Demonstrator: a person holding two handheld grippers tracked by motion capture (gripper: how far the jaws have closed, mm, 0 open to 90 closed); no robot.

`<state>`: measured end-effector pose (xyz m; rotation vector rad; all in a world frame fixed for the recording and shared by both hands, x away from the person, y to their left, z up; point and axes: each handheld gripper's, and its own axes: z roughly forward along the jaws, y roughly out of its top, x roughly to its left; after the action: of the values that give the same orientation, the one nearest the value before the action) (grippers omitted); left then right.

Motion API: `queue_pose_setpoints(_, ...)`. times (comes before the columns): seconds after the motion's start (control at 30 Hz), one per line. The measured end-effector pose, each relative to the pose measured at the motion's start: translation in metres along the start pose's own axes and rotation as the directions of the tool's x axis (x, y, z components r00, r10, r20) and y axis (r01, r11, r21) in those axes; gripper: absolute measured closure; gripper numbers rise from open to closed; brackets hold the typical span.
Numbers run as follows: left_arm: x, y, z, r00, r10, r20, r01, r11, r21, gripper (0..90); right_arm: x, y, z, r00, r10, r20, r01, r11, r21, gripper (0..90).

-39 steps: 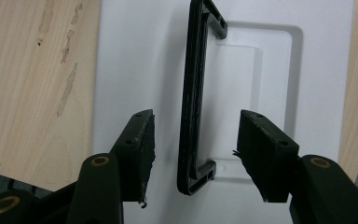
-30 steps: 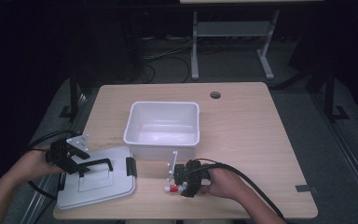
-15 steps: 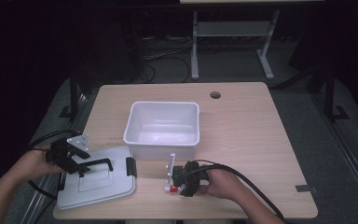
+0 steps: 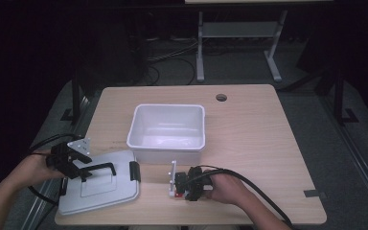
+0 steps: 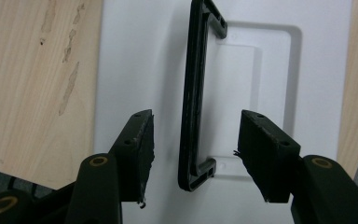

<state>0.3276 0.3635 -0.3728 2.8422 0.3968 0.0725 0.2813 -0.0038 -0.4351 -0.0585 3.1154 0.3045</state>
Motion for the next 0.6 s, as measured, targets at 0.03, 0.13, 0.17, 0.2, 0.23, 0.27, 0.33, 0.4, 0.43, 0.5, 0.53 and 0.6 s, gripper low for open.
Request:
queue_pose_setpoints(0.03, -0.0001, 0.0004, 0.0001, 1.0000, 0.002, 0.001, -0.002, 1.0000, -0.001, 44.6, 0.0000, 0.0000, 0.0002, 1.0000, -0.001, 0.002, 0.001, 1.000, 0.000, 69.9)
queue_pose_setpoints(0.13, -0.0003, 0.0015, 0.0002, 1.0000, 0.003, 0.000, -0.003, 1.0000, 0.000, 44.6, -0.0002, 0.0001, 0.0002, 1.0000, -0.002, 0.001, 0.002, 1.000, 0.000, 70.3)
queue_pose_setpoints(0.17, -0.0003, 0.0018, 0.0001, 1.0000, 0.002, 0.000, -0.002, 1.0000, 0.001, 44.5, 0.0000, 0.0001, 0.0001, 1.0000, -0.002, 0.003, 0.002, 1.000, 0.001, 70.4)
queue_pose_setpoints(0.2, -0.0001, 0.0021, 0.0000, 1.0000, 0.005, -0.001, -0.005, 1.0000, 0.000, 44.5, 0.0000, 0.0002, 0.0001, 1.0000, -0.004, 0.004, 0.004, 1.000, 0.001, 70.6)
queue_pose_setpoints(0.23, -0.0001, 0.0023, -0.0001, 1.0000, 0.004, 0.000, -0.004, 1.0000, -0.001, 44.5, 0.0001, 0.0002, 0.0002, 1.0000, -0.002, 0.003, 0.002, 1.000, 0.001, 70.7)
queue_pose_setpoints(0.27, 0.0000, 0.0024, -0.0002, 1.0000, 0.005, 0.000, -0.005, 1.0000, -0.001, 44.4, 0.0003, 0.0004, 0.0000, 1.0000, -0.002, 0.003, 0.002, 1.000, 0.002, 70.8)
queue_pose_setpoints(0.33, -0.0001, 0.0025, -0.0002, 1.0000, 0.005, -0.001, -0.005, 1.0000, 0.000, 44.4, 0.0009, 0.0009, 0.0001, 1.0000, -0.006, 0.002, 0.006, 1.000, 0.001, 70.9)
queue_pose_setpoints(0.4, -0.0001, 0.0023, 0.0000, 1.0000, 0.005, -0.001, -0.005, 1.0000, -0.001, 44.4, 0.0013, 0.0010, 0.0002, 1.0000, -0.007, 0.003, 0.007, 1.000, 0.001, 71.0)
queue_pose_setpoints(0.43, -0.0003, 0.0021, 0.0002, 1.0000, 0.004, -0.001, -0.004, 1.0000, 0.000, 44.4, 0.0013, 0.0011, 0.0002, 1.0000, -0.006, 0.003, 0.006, 1.000, 0.002, 71.0)
queue_pose_setpoints(0.5, -0.0007, 0.0015, 0.0000, 1.0000, 0.002, -0.002, -0.002, 1.0000, -0.003, 44.4, 0.0013, 0.0011, -0.0002, 1.0000, -0.006, -0.001, 0.006, 1.000, 0.001, 71.0)
queue_pose_setpoints(0.53, -0.0008, 0.0011, 0.0000, 1.0000, 0.004, -0.005, -0.004, 1.0000, -0.005, 44.4, 0.0014, 0.0011, -0.0005, 1.0000, -0.005, -0.001, 0.005, 1.000, 0.000, 71.0)
queue_pose_setpoints(0.6, -0.0009, 0.0005, 0.0000, 1.0000, 0.003, -0.005, -0.003, 1.0000, -0.004, 44.4, 0.0020, 0.0011, -0.0014, 1.0000, -0.007, 0.000, 0.007, 1.000, -0.003, 71.1)
